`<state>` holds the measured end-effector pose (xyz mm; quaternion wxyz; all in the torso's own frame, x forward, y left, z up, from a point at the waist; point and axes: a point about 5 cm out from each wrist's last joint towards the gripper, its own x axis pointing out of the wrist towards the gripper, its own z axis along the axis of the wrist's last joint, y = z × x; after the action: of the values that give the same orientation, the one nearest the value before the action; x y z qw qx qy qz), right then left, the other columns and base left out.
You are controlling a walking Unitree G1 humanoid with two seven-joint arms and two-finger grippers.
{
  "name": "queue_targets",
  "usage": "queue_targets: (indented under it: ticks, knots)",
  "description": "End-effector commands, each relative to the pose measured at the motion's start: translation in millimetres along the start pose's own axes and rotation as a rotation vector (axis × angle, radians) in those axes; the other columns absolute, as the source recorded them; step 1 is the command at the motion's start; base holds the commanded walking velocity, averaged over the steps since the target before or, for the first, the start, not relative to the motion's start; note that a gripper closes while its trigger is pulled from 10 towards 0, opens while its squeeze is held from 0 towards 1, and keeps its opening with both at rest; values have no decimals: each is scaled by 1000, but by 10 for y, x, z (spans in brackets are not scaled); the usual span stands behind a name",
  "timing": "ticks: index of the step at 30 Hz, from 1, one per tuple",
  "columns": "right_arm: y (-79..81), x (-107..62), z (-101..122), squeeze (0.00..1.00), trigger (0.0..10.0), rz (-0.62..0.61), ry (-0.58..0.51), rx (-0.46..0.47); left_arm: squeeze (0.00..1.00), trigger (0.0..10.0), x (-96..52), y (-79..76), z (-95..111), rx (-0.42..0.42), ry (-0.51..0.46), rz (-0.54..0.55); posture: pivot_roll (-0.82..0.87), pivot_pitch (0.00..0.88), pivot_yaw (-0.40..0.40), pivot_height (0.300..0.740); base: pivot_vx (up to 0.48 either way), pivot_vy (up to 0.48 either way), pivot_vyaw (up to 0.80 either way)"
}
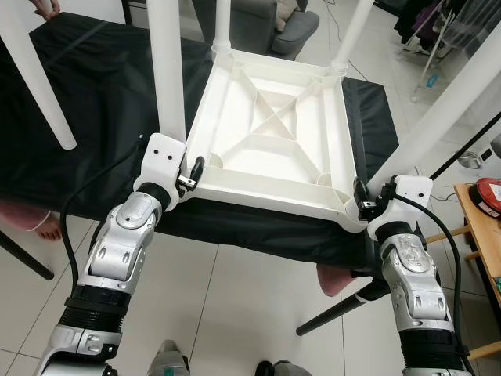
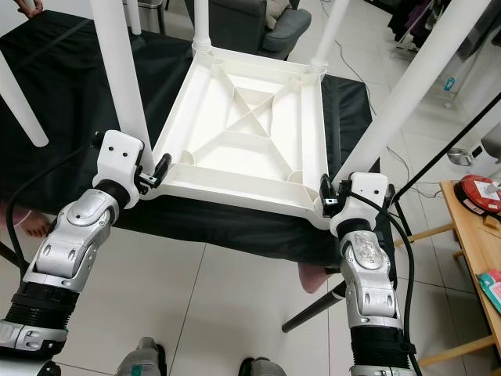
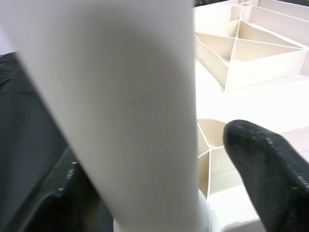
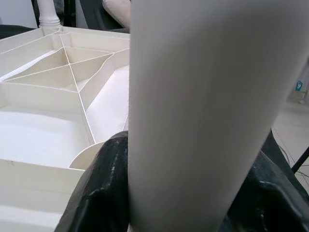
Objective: Building children table
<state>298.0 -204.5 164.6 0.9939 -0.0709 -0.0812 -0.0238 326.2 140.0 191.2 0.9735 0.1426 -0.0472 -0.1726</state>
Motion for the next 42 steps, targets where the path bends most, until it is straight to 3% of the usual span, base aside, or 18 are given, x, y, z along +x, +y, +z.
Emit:
queue_targets:
  ticks: [1,7,8,11,12,15,16,18,19,22,23,24,27,29,31,36,38,42]
  knots:
    - [111,-60,-130,1000,10000,66,57,-89,0,10000,-23,-17,36,35,-30,13,167,123,-89,740,0,0,0]
    - [126,-130,-174,1000,10000,62,69,-84,0,10000,-92,63,48,48,-47,63,181,128,-97,740,0,0,0]
    - [114,-148,-176,0,10000,58,66,-77,0,10000,-160,91,51,42,-63,86,178,130,-93,740,0,0,0]
    - [103,-160,-175,0,10000,57,61,-73,0,10000,-241,108,59,20,-73,90,178,130,-93,740,0,0,0]
    - [97,-164,-180,0,10000,56,60,-72,1000,10000,-283,123,68,4,-79,86,178,130,-93,740,0,0,0]
    - [95,-168,-185,0,10000,56,60,-68,1000,10000,-315,145,80,3,-85,100,178,130,-93,740,0,0,0]
    - [103,-170,-192,1000,10000,63,60,-62,1000,10000,-342,159,105,1,-96,107,178,130,-93,740,0,0,0]
    - [103,-170,-192,1000,10000,63,60,-62,1000,10000,-342,159,105,1,-96,107,178,130,-93,740,0,0,0]
    - [117,-164,-191,1000,10000,66,58,-63,0,10000,-377,177,134,-9,-107,123,178,130,-93,740,0,0,0]
    - [117,-164,-191,1000,10000,66,58,-63,0,10000,-377,177,134,-9,-107,123,178,130,-93,740,0,0,0]
    - [133,-157,-178,0,10000,72,51,-63,0,10000,-439,179,157,-20,-116,128,178,130,-93,740,0,0,0]
    - [133,-157,-178,0,10000,72,51,-63,0,10000,-439,179,157,-20,-116,128,178,130,-93,740,0,0,0]
    - [131,-157,-167,0,10000,73,47,-66,0,10000,-686,63,149,-22,-99,34,178,130,-93,740,0,0,0]
    - [125,-166,-181,0,10000,74,52,-68,0,10000,-888,-105,147,33,-76,-84,215,147,-91,740,0,0,0]
    - [137,-161,-187,0,10000,77,55,-66,0,10000,-942,-193,156,71,-74,-134,222,149,-93,740,0,0,0]
    - [171,-132,-187,0,10000,85,54,-64,0,10000,-961,-322,153,145,-62,-201,227,145,-97,740,0,0,0]
    - [188,-102,-181,0,10000,91,50,-66,0,10000,-840,-464,159,285,-52,-309,231,141,-104,740,0,0,0]
    - [191,-96,-179,0,10000,94,49,-67,0,10000,-792,-484,168,311,-47,-325,231,141,-103,740,0,0,0]
